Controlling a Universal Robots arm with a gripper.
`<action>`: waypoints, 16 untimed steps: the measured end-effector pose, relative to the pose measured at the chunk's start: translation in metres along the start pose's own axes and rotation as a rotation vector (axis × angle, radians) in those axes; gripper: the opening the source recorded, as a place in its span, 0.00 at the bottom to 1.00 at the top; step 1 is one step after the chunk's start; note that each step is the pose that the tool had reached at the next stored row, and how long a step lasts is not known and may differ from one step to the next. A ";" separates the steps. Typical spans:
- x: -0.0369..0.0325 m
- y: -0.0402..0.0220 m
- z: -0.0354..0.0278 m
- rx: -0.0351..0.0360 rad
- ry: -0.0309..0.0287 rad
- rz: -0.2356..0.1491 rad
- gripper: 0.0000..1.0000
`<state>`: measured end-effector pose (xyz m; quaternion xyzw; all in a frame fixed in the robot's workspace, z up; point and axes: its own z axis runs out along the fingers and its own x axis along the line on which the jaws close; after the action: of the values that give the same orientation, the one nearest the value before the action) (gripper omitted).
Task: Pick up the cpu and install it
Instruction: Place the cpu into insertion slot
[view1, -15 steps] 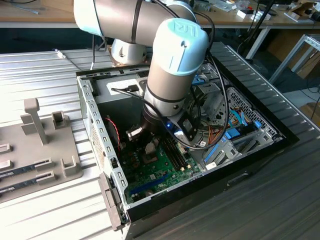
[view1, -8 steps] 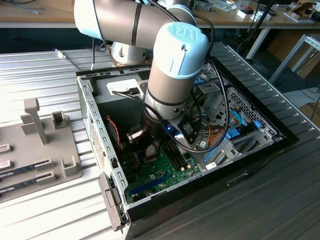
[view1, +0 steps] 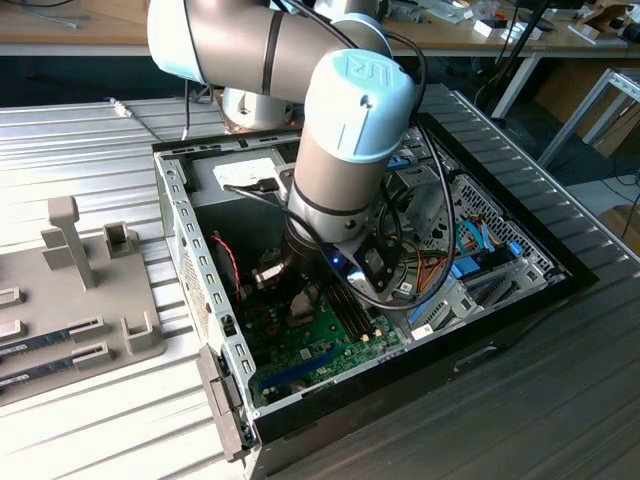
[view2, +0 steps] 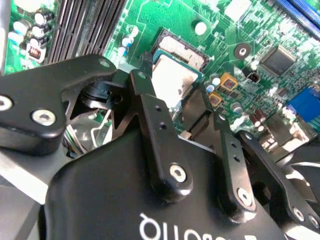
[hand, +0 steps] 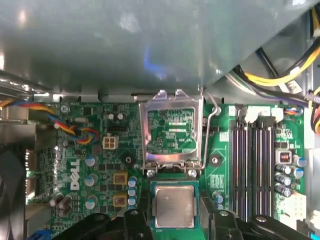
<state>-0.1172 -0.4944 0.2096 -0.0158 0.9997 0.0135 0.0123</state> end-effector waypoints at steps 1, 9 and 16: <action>0.0000 -0.0017 0.0003 0.0002 0.0000 0.003 0.47; 0.0004 -0.0062 0.0083 -0.0023 -0.0001 0.008 0.47; -0.0008 -0.0062 0.0089 -0.0026 -0.0002 0.008 0.47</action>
<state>-0.1160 -0.5003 0.2006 -0.0120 0.9997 0.0148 0.0123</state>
